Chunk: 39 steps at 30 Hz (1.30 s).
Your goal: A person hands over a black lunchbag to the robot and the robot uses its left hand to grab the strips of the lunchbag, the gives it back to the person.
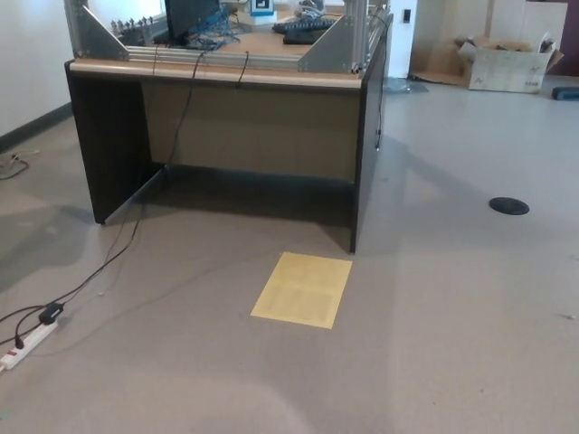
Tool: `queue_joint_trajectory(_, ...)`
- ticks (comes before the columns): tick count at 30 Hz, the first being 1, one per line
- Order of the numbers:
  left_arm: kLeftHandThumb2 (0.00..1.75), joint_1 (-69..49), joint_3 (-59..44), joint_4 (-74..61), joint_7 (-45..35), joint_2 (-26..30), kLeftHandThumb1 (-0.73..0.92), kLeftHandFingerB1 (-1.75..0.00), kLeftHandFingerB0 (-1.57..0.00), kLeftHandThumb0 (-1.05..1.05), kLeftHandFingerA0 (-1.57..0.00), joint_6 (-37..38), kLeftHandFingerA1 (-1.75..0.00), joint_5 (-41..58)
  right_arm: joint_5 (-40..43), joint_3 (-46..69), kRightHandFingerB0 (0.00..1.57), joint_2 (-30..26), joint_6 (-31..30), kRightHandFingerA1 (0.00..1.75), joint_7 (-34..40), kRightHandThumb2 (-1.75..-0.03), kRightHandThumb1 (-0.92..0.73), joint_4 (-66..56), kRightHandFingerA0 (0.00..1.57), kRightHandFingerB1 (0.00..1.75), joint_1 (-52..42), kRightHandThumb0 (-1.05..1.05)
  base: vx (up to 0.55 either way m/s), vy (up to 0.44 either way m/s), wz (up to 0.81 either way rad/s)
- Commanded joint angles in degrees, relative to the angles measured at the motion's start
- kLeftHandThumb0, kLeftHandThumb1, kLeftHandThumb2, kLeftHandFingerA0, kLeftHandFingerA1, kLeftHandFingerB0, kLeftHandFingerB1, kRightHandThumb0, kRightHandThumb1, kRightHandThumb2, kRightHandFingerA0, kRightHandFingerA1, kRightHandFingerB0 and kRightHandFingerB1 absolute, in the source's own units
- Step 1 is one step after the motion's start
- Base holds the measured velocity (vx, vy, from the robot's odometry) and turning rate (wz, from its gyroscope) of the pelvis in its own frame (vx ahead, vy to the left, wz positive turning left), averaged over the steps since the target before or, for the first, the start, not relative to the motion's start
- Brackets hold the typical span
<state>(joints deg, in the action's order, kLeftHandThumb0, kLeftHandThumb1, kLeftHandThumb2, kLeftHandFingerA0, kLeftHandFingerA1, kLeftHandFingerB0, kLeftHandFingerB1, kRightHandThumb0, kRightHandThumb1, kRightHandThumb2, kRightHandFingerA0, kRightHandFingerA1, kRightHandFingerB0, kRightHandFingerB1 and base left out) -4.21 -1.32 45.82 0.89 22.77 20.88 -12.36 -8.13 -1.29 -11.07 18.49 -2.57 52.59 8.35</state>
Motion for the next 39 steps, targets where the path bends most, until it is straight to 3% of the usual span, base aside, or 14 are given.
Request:
queue_joint_trajectory(1, 0.87, 0.2, -0.6, 0.0, 2.8, 4.4, 0.49, -0.26, -0.11, -0.72, 0.0, 15.5, -0.24, -1.3, 1.3, 1.4, 0.39, -0.9, 15.4, 0.43, 0.0, -0.62, -0.7, 3.0, 0.49, 0.39, 2.0, -0.66, 0.0, 0.0, 0.0)
queue_joint_trajectory(18, 0.59, 1.7, -1.2, 5.3, 2.3, 4.3, 0.62, -0.24, -0.06, -0.71, -0.04, 22.3, -0.23, 0.1, 1.5, 2.2, 0.37, -0.9, 19.4, 0.43, -1.0, -0.63, -0.7, 7.8, 0.47, 0.38, 3.5, -0.67, 0.0, 0.0, 0.0)
queue_joint_trajectory(19, 0.59, 1.8, -1.1, 5.6, 2.4, 4.4, 0.62, -0.24, -0.06, -0.71, -0.04, 22.4, -0.23, 0.0, 1.5, 2.2, 0.37, -0.9, 19.6, 0.43, -1.0, -0.63, -0.7, 7.8, 0.47, 0.38, 3.6, -0.67, 0.0, 0.0, 0.0)
queue_joint_trajectory(20, 0.85, 1.9, -1.1, 6.1, 2.7, 4.5, 0.49, -0.22, -0.06, -0.73, -0.03, 22.7, -0.22, -0.2, 1.3, 2.2, 0.37, -0.9, 19.8, 0.42, -0.8, -0.62, -0.7, 8.1, 0.47, 0.38, 3.7, -0.67, 0.0, 0.0, 0.0)
queue_joint_trajectory(24, 0.82, 2.1, -1.1, 6.4, 2.3, 4.5, 0.49, -0.21, -0.05, -0.74, -0.05, 22.9, -0.22, 0.0, 0.6, 2.0, 0.37, -1.0, 20.8, 0.4, 0.2, -0.62, -0.72, 8.8, 0.42, 0.37, 4.0, -0.67, 0.0, 0.0, 0.0)
queue_joint_trajectory(25, 0.83, 2.2, -1.0, 6.4, 2.5, 4.6, 0.49, -0.22, -0.06, -0.74, -0.04, 22.9, -0.22, -0.2, 0.3, 1.8, 0.27, -1.1, 20.8, 0.54, 0.5, -0.98, -0.63, 8.8, 0.38, 0.47, 4.0, -0.73, 0.0, 0.0, 0.0)
queue_joint_trajectory(26, 0.6, 2.3, -0.7, 6.5, 3.6, 4.9, 0.62, -0.24, -0.06, -0.73, -0.04, 23.3, -0.24, -1.2, -0.2, 1.6, 0.28, -1.3, 20.7, 0.53, 1.1, -0.98, -0.63, 8.7, 0.37, 0.47, 4.0, -0.74, 0.0, 0.0, 0.0)
queue_joint_trajectory(27, 0.6, 2.4, -0.6, 6.6, 4.1, 5.0, 0.62, -0.24, -0.06, -0.73, -0.04, 23.6, -0.24, -1.6, -0.4, 1.5, 0.28, -1.3, 20.7, 0.53, 1.4, -0.98, -0.63, 8.8, 0.37, 0.47, 4.0, -0.74, 0.0, 0.0, 0.0)
queue_joint_trajectory(28, 0.59, 2.3, -0.6, 6.6, 3.8, 4.9, 0.62, -0.24, -0.05, -0.73, -0.04, 23.4, -0.24, -1.4, -0.4, 1.5, 0.38, -1.3, 20.7, 0.38, 1.4, -0.63, -0.75, 8.9, 0.38, 0.36, 4.1, -0.67, 0.0, 0.0, 0.0)
queue_joint_trajectory(31, 0.82, 2.2, -0.8, 6.7, 2.5, 4.7, 0.49, -0.21, -0.05, -0.74, -0.05, 23.4, -0.22, -0.2, -0.1, 1.6, 0.38, -1.2, 21.1, 0.39, 1.2, -0.62, -0.74, 9.3, 0.39, 0.37, 4.1, -0.67, 0.0, 0.0, 0.0)
queue_joint_trajectory(36, 0.84, 2.6, -0.7, 7.1, 2.8, 4.8, 0.49, -0.22, -0.06, -0.73, -0.03, 23.7, -0.22, -0.5, -0.3, 1.6, 0.37, -1.2, 21.7, 0.41, 1.6, -0.64, -0.74, 9.7, 0.4, 0.37, 4.5, -0.68, 0.0, 0.0, 0.0)
queue_joint_trajectory(37, 0.84, 2.7, -0.7, 7.1, 2.6, 4.8, 0.49, -0.22, -0.06, -0.73, -0.03, 23.8, -0.21, -0.4, -0.3, 1.7, 0.29, -1.2, 21.7, 0.54, 1.5, -0.98, -0.63, 9.8, 0.36, 0.47, 4.5, -0.74, 0.0, 0.0, 0.0)
queue_joint_trajectory(38, 0.84, 2.7, -0.7, 7.1, 2.5, 4.8, 0.49, -0.22, -0.06, -0.73, -0.03, 23.8, -0.21, -0.4, -0.1, 1.7, 0.29, -1.2, 21.7, 0.54, 1.4, -0.98, -0.63, 9.9, 0.36, 0.47, 4.6, -0.74, 0.0, 0.0, 0.0)
queue_joint_trajectory(39, 0.83, 2.8, -0.7, 7.1, 2.6, 4.8, 0.49, -0.22, -0.06, -0.73, -0.04, 23.7, -0.22, -0.4, -0.3, 1.7, 0.38, -1.2, 21.4, 0.4, 1.5, -0.63, -0.74, 9.8, 0.4, 0.37, 4.6, -0.68, 0.0, 0.0, 0.0)
